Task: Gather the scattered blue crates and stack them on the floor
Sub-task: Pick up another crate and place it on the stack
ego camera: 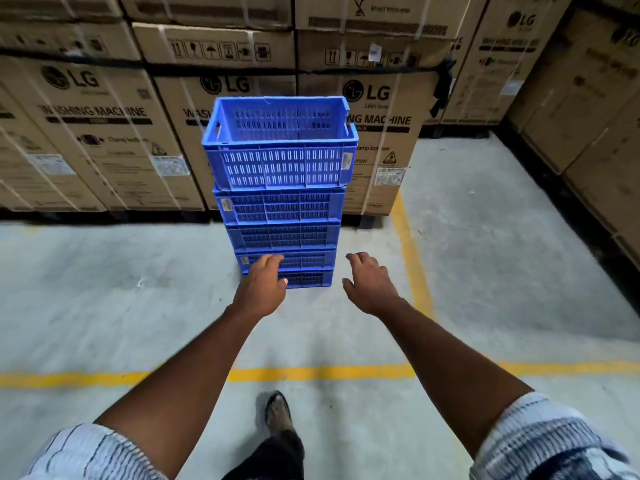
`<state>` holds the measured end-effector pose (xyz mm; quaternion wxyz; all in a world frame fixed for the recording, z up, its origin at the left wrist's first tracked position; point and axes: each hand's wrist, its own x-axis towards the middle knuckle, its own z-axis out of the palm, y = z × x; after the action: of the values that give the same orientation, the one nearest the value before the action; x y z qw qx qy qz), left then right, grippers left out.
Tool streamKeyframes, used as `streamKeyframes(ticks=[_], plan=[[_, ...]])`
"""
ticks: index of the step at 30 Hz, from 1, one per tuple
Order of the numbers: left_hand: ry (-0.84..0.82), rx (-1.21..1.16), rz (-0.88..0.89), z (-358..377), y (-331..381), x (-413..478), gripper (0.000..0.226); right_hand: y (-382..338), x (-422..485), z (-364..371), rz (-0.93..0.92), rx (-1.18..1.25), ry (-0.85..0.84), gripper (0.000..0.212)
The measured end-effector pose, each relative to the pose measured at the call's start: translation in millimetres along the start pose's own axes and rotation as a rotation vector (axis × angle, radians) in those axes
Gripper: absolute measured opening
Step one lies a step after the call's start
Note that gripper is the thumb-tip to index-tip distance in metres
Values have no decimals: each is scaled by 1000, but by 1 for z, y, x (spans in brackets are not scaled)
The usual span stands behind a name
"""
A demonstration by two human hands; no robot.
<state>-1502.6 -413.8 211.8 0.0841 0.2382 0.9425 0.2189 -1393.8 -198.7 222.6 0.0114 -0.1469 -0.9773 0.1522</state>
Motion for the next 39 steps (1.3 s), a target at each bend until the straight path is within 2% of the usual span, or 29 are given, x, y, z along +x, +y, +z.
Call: streamKeyframes(ticks=[5, 13, 21, 27, 30, 33, 36, 39], plan=[[73, -22, 1, -28, -28, 63, 53, -21, 79, 1, -32, 16, 28, 41], [83, 34, 21, -85, -73, 178, 54, -50, 210, -9, -7, -52, 47, 50], [57, 45, 43, -99, -96, 274, 55, -46, 310, -12, 22, -86, 57, 53], [112, 167, 79, -103, -100, 358, 62, -29, 393, -18, 64, -212, 119, 71], [114, 296, 92, -102, -103, 393, 65, -12, 427, -15, 51, -265, 55, 76], [70, 346, 96, -99, -116, 424, 61, 5, 454, -4, 15, -298, 57, 61], [130, 359, 88, -98, -133, 447, 40, 6, 477, 5, -8, -322, 142, 40], [115, 387, 80, -106, -152, 460, 23, 0, 487, 11, 22, -316, 186, 33]])
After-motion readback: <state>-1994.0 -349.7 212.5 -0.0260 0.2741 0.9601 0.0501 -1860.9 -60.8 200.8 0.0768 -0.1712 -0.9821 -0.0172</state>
